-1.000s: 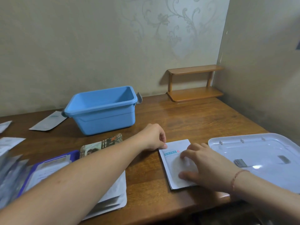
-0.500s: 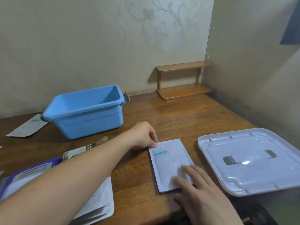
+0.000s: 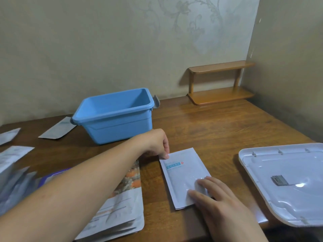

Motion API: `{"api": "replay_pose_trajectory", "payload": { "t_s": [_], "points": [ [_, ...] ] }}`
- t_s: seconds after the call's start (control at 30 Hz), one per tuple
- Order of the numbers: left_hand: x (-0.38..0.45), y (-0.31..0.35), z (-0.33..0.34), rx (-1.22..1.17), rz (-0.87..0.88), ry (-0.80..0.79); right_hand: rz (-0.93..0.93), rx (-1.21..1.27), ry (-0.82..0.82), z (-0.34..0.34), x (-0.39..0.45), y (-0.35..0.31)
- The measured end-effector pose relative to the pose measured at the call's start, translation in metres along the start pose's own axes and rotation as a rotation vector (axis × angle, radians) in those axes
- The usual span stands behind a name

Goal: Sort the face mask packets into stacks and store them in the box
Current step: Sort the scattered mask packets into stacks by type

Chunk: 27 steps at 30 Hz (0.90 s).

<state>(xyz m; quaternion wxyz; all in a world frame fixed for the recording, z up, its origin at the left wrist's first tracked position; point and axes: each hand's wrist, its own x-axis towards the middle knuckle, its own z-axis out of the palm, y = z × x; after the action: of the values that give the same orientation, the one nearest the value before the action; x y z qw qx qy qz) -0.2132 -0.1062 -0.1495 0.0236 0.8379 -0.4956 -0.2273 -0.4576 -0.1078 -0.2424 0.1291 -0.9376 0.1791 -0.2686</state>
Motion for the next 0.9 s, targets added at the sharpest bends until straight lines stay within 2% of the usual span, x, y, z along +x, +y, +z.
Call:
{"api": "replay_pose_trajectory", "payload": {
  "t_s": [0.1, 0.17, 0.27, 0.33, 0.5, 0.6, 0.73, 0.8, 0.9],
  "points": [
    [-0.016, 0.001, -0.006, 0.019, 0.156, 0.160, -0.044, -0.146, -0.014, -0.006, 0.012, -0.001],
    [-0.035, 0.002, -0.022, -0.050, 0.273, 0.277, 0.001, -0.194, -0.005, -0.019, 0.031, -0.011],
    [-0.072, -0.013, -0.054, -0.085, 0.383, 0.434, -0.023, -0.042, 0.048, -0.039, 0.070, -0.044],
    [-0.098, -0.045, -0.074, -0.089, 0.364, 0.521, -0.066, 0.063, 0.059, -0.045, 0.104, -0.078],
    [-0.158, -0.193, -0.097, -0.177, 0.041, 0.668, -0.232, 0.274, -0.094, -0.018, 0.202, -0.205],
    [-0.190, -0.295, -0.083, -0.284, -0.286, 0.683, -0.324, 0.232, -0.287, 0.043, 0.256, -0.263],
    [-0.215, -0.399, -0.043, -0.285, -0.684, 0.606, -0.302, 0.122, -0.526, 0.135, 0.319, -0.314],
    [-0.218, -0.428, -0.025, -0.286, -0.740, 0.569, -0.265, 0.083, -0.610, 0.177, 0.341, -0.329],
    [-0.213, -0.443, -0.010, -0.263, -0.678, 0.512, -0.155, 0.056, -0.684, 0.224, 0.362, -0.342]
  ]
}}
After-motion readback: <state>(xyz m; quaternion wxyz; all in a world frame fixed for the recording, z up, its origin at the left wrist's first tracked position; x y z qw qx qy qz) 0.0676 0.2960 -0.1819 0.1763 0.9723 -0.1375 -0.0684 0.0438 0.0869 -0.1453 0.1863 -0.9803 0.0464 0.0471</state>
